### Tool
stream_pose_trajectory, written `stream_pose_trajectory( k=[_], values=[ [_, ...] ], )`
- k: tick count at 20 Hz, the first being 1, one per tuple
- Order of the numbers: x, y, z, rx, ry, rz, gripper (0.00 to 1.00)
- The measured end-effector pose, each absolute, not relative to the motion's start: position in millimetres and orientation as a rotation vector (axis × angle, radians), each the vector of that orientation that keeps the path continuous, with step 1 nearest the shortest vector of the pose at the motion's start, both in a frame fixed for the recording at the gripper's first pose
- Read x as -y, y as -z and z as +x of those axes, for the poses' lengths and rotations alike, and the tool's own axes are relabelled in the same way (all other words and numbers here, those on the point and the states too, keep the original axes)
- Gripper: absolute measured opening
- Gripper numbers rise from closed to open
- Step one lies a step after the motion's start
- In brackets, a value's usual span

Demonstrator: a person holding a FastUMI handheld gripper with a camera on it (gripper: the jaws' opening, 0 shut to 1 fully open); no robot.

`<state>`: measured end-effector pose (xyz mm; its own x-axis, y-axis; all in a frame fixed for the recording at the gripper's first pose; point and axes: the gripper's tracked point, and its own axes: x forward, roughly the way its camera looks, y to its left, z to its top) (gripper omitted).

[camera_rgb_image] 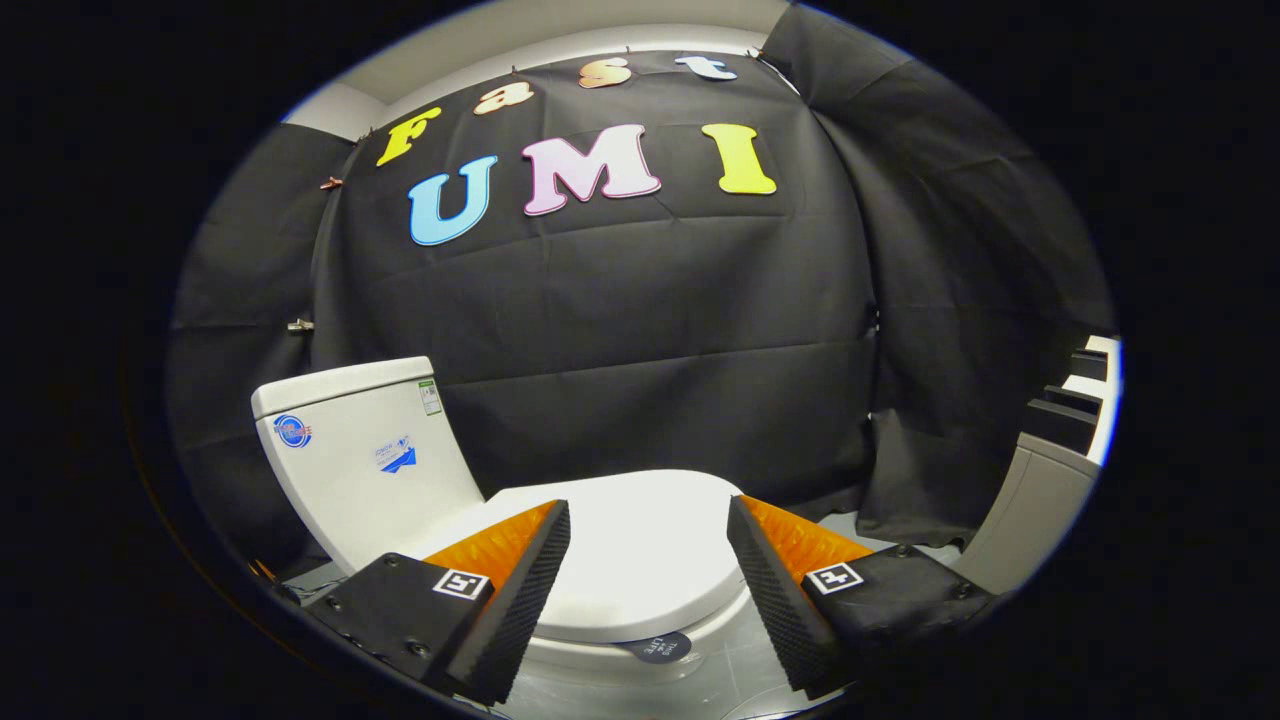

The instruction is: Open the toilet lid.

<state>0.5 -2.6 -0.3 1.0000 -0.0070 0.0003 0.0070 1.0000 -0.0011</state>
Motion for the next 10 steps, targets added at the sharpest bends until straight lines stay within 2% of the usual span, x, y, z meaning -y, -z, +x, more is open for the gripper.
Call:
stream_pose_trajectory(
  k=[10],
  values=[
    [2.4, -1.8, -0.4, 0.004, 0.007, -0.004, 0.99]
  ],
)
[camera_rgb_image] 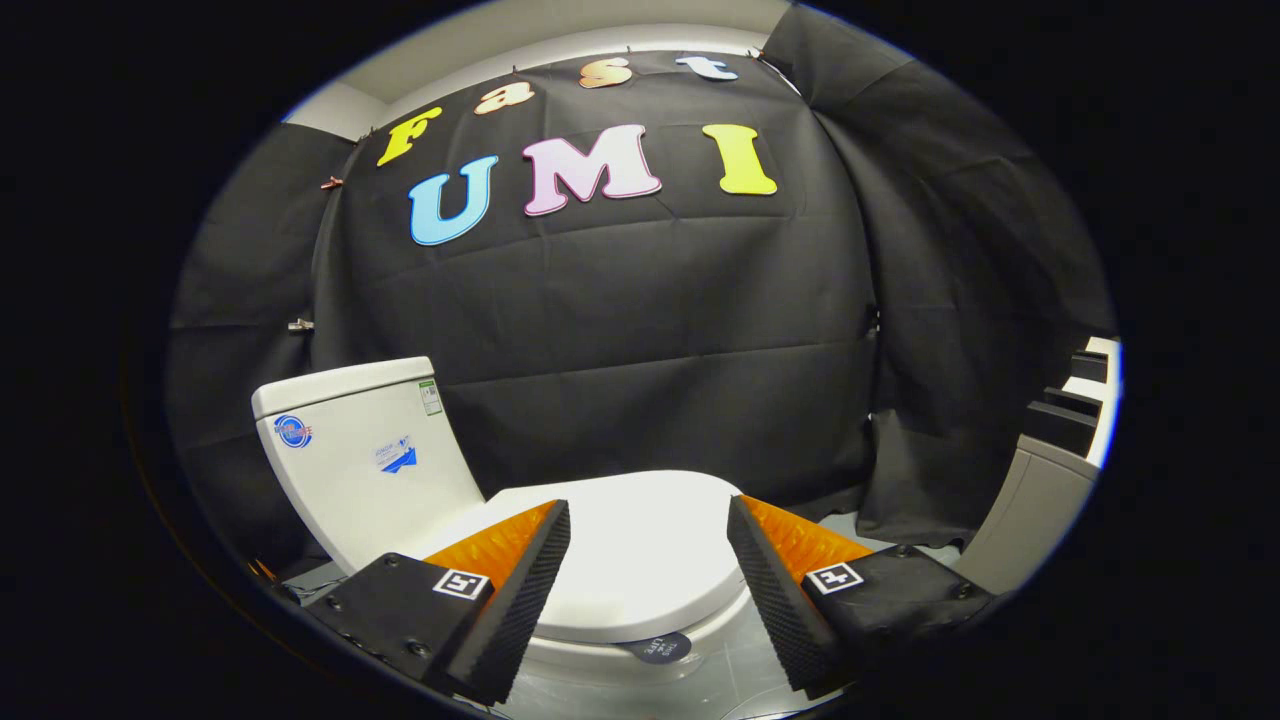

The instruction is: Open the toilet lid.

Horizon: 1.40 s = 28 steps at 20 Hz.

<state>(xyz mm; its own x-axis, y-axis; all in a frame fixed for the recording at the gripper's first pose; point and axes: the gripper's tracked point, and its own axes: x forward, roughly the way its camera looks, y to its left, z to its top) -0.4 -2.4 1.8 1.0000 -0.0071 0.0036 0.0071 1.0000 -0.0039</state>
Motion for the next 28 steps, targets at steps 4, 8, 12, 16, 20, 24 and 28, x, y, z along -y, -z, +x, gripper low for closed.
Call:
stream_pose_trajectory(
  k=[4, 8, 12, 16, 20, 24, 28],
  values=[
    [2, 0, 0, -0.001, 0.005, -0.006, 0.99],
    [3, 0, 0, -0.005, 0.004, -0.006, 0.99],
    [4, 1, 0, -0.008, 0.006, -0.004, 0.99],
    [4, 2, 0, -0.011, 0.007, -0.006, 0.99],
    [5, 3, 1, -0.014, 0.008, -0.009, 0.99],
    [10, 9, 1, -0.032, 0.013, -0.006, 0.99],
    [17, 16, 0, -0.056, 0.022, 0.006, 0.99]
  ],
)
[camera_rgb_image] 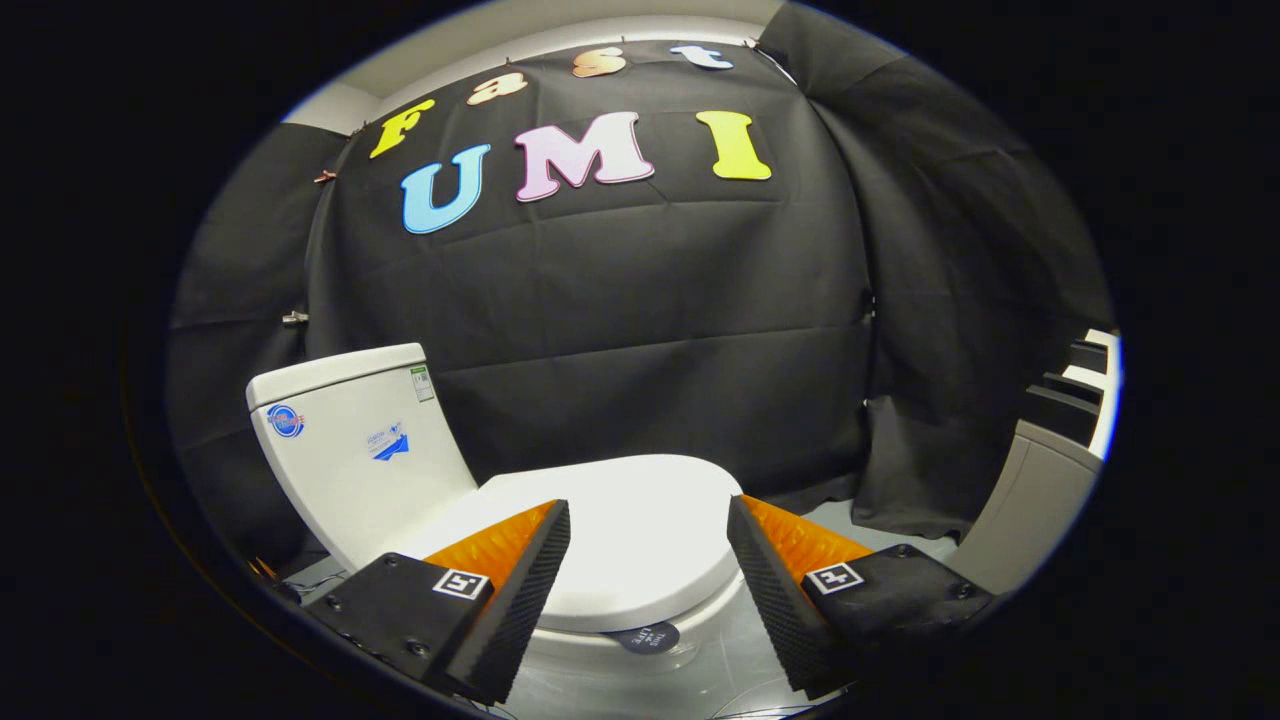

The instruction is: Open the toilet lid.

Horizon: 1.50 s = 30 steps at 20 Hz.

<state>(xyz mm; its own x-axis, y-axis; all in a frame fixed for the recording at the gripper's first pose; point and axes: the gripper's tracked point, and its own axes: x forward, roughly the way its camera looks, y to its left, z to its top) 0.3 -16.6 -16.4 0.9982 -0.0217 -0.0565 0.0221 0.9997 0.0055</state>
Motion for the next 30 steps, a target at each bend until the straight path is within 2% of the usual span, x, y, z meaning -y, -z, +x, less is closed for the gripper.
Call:
stream_pose_trajectory(
  k=[8, 18, 27, 30],
  values=[
    [32, 31, -2, -0.101, 0.039, 0.027, 0.99],
    [56, 92, -9, -0.288, 0.066, 0.089, 1.00],
    [62, 121, -12, -0.398, 0.071, 0.245, 1.00],
    [63, 130, -14, -0.435, 0.075, 0.315, 0.97]
  ],
)
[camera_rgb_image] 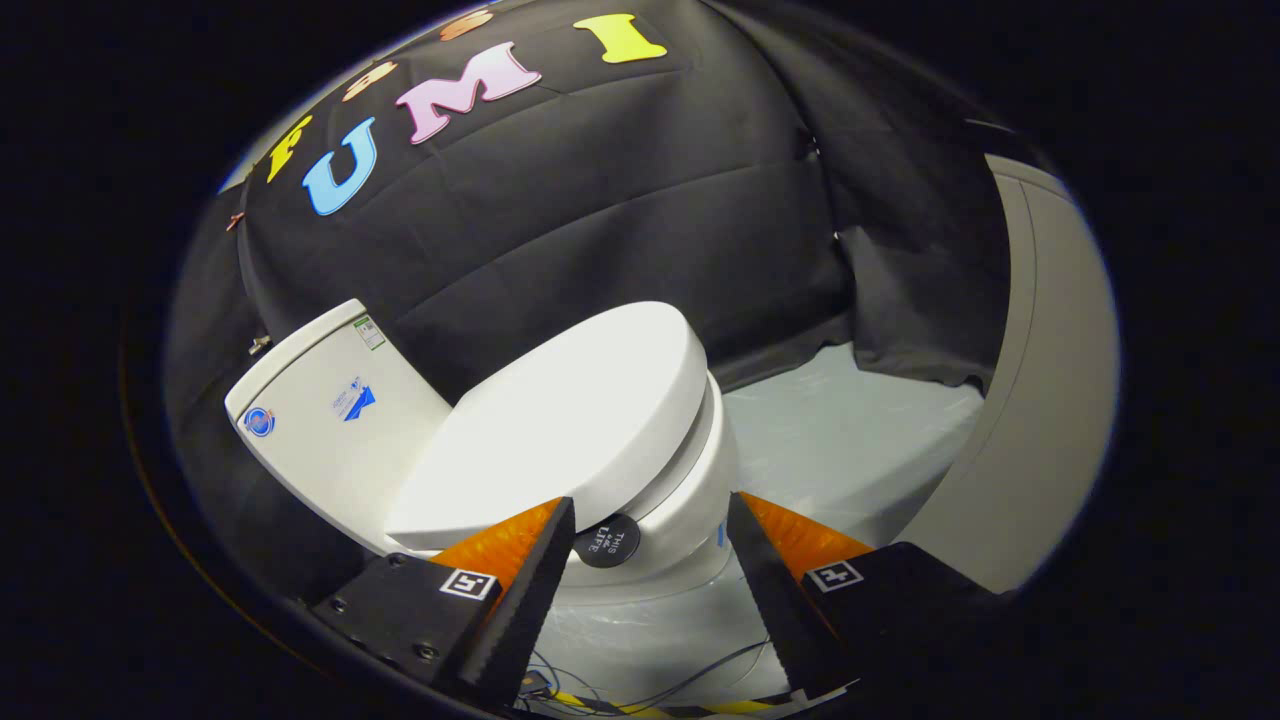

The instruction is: Open the toilet lid.

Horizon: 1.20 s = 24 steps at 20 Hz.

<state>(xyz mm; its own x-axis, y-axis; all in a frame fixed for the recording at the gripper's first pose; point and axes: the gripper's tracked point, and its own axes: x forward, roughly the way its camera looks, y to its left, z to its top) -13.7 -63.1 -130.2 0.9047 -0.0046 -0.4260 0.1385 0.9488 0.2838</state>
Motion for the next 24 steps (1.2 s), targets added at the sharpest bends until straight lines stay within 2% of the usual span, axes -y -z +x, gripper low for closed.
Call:
stream_pose_trajectory(
  k=[3, 6, 12, 15, 22, 24],
  values=[
    [65, 137, -13, -0.468, 0.077, 0.433, 0.97],
    [53, 153, -12, -0.535, 0.052, 0.557, 0.75],
    [33, 175, -3, -0.608, 0.021, 0.735, 0.75],
    [28, 174, 4, -0.604, -0.008, 0.795, 0.49],
    [32, 177, -1, -0.620, -0.015, 0.897, 0.49],
    [28, 180, 6, -0.612, -0.013, 0.894, 0.22]
  ],
)
